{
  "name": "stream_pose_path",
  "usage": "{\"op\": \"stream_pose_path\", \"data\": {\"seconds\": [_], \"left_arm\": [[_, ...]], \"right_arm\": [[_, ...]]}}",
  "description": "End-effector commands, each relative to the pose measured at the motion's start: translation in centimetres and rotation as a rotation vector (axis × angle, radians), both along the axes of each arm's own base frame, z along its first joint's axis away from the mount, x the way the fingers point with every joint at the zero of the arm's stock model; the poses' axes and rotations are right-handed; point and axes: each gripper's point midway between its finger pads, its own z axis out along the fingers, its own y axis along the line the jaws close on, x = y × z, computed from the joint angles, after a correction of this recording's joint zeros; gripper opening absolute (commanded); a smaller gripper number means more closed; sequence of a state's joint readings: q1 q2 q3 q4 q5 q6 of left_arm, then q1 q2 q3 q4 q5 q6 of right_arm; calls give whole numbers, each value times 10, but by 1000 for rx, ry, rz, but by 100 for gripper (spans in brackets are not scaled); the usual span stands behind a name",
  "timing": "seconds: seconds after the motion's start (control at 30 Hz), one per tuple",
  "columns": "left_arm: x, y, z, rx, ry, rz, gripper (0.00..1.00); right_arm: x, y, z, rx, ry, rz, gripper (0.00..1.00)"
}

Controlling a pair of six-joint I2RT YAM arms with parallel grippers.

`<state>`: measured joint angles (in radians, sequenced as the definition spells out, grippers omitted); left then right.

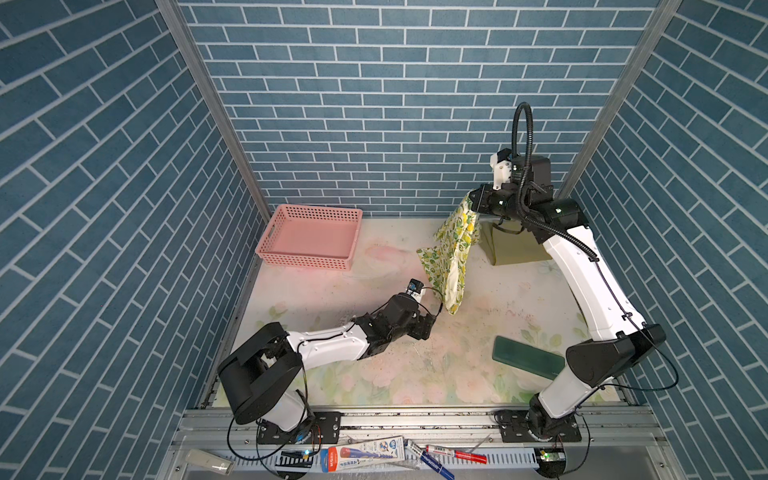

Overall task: Fold and stack the skirts
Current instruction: 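Lift the skirt with both grippers, raising it toward the far wall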

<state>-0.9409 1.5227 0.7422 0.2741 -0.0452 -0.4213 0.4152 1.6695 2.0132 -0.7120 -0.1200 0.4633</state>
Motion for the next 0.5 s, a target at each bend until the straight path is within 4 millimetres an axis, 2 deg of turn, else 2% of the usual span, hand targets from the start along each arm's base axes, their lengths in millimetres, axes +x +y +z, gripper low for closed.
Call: {"op": "stream_pose_path", "data": {"seconds": [0.0, 0.23, 0.4, 0.47], "left_arm": [[2, -9, 15, -41, -85, 3, 82], [4, -18, 13, 23, -221, -65, 83], [33, -18, -5, 161, -283, 21, 82], [44, -24, -7, 191, -307, 33, 78]], "right_arm": [[4, 3, 32, 65, -69, -30, 0], [4, 1, 37, 57, -82, -46, 0], [-1, 1, 42, 65, -91, -41, 0], [-3, 0, 44, 66, -97, -43, 0]]}}
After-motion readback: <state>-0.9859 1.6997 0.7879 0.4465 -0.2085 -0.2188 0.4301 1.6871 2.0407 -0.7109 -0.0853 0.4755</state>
